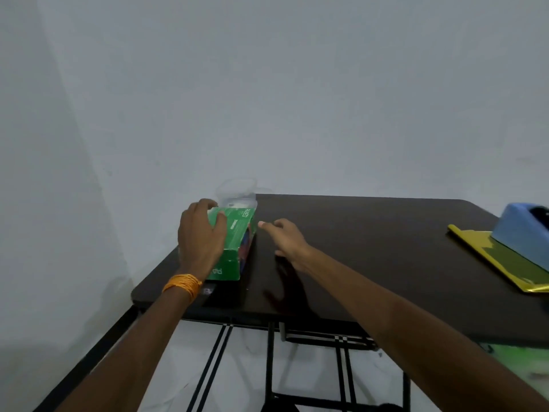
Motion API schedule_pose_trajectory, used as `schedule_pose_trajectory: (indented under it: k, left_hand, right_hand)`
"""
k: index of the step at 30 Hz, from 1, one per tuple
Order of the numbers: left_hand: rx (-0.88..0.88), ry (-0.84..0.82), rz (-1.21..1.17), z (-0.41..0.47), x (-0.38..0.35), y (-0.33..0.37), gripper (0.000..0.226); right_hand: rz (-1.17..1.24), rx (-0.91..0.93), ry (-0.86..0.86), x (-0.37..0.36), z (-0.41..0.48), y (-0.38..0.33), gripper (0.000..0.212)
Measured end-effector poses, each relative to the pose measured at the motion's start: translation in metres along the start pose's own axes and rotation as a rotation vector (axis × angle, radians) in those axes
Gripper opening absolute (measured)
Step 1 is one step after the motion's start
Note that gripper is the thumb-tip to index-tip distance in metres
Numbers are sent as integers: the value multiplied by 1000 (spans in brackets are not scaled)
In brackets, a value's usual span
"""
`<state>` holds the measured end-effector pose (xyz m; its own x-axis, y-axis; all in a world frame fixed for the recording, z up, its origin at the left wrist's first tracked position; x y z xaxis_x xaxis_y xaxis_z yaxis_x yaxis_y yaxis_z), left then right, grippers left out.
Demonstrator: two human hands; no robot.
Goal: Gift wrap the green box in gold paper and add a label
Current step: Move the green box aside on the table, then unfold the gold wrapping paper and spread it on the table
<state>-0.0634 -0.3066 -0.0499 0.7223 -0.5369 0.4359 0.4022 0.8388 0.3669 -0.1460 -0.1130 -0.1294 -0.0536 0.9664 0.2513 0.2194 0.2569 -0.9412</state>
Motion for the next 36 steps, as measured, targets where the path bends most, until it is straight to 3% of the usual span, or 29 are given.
schedule_pose_trajectory:
  k: [4, 7, 11, 15, 21, 28, 31, 33, 36]
  left_hand:
    - [-36, -58, -238, 15, -57, 73, 16]
    - [6, -231, -444, 13, -121, 137, 16]
    - [-51, -401, -541, -3, -200, 228, 21]
    - [-47, -569, -676, -31, -272, 311, 25]
    - [152, -707, -837, -73, -345, 385, 26]
    - [373, -689, -867, -86, -386, 410, 55]
    - [418, -668, -798, -84, -393, 407, 68]
    - [414, -680, -727, -83, -395, 403, 64]
    - [373, -744, -634, -81, -392, 399, 46]
  right_hand:
    - [-36, 69, 207, 98, -19, 8, 59]
    - [-86, 121, 398, 185, -44, 17, 47]
    - [-103, 139, 681, 298, -78, 38, 34]
    - [-197, 134, 940, 393, -112, 69, 31]
    - [-286, 115, 1192, 474, -146, 106, 38]
    - [-187, 81, 1285, 516, -146, 124, 71]
    - [-94, -36, 1185, 528, -137, 138, 80]
    - [-94, -137, 1086, 531, -128, 153, 78]
    - [-141, -177, 1083, 530, -125, 160, 76]
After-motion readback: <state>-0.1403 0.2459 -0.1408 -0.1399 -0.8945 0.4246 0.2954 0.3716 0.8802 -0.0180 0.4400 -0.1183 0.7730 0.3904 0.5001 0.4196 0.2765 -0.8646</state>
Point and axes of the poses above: each hand's wrist, its own z-axis towards the middle knuckle, its own x-axis out of the back of the hand, y = z × x, the point moved 8 cm from there along z, towards the middle knuckle, and after that the axes turned 15 degrees about -x, right-handed, at the moved point
